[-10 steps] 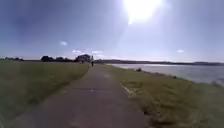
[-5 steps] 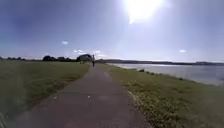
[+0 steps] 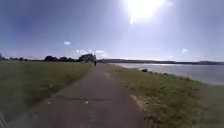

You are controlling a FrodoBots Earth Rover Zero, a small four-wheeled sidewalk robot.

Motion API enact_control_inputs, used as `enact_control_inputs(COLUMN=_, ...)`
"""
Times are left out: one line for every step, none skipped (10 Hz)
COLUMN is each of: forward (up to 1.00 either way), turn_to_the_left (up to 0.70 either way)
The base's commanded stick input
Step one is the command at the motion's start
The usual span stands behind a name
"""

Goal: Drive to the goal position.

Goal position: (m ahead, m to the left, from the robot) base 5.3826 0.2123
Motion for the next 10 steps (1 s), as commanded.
enact_control_inputs(forward=0.5, turn_to_the_left=0.24)
enact_control_inputs(forward=0.5, turn_to_the_left=0.0)
enact_control_inputs(forward=0.5, turn_to_the_left=0.0)
enact_control_inputs(forward=0.5, turn_to_the_left=0.0)
enact_control_inputs(forward=0.5, turn_to_the_left=0.0)
enact_control_inputs(forward=0.5, turn_to_the_left=0.0)
enact_control_inputs(forward=0.5, turn_to_the_left=0.0)
enact_control_inputs(forward=0.5, turn_to_the_left=0.0)
enact_control_inputs(forward=0.5, turn_to_the_left=0.0)
enact_control_inputs(forward=0.5, turn_to_the_left=0.0)
